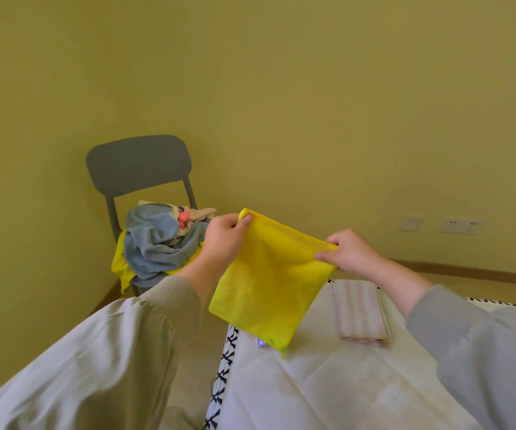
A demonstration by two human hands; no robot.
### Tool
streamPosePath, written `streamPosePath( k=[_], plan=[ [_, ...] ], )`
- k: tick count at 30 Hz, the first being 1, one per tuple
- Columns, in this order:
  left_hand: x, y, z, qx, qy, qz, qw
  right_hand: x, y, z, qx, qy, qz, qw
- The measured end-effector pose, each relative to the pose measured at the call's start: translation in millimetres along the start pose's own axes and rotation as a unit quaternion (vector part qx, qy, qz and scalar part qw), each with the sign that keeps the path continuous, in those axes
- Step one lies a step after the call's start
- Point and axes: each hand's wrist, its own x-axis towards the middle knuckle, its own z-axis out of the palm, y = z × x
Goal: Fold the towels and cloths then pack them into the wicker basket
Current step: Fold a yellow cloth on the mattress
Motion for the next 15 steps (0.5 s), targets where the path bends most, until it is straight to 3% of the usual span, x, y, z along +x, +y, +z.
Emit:
streamPosePath(
  k=[2,4,8,10,15],
  plan=[
    [-1,1,-4,-0.019,0.019,-0.009,1.0,-1,3,-5,0.104,0.025,0.01,0.994],
    [-1,2,-6,-0.036,0.028,-0.036,0.998,-5,1,-7,0.252,0.04,0.015,0.967],
    [-6,7,-9,-0.115,-0.012,-0.139,0.984,-15,-11,-10,0.495,-0.042,0.063,0.865],
    [-8,9,-12,-0.173,-0.032,-0.2,0.964,-19,-13,-11,0.523,-0.097,0.086,0.843],
    [-11,4,-15,-0.204,-0.077,-0.28,0.935,-24,-10,-11,0.478,-0.162,0.113,0.856]
  ],
)
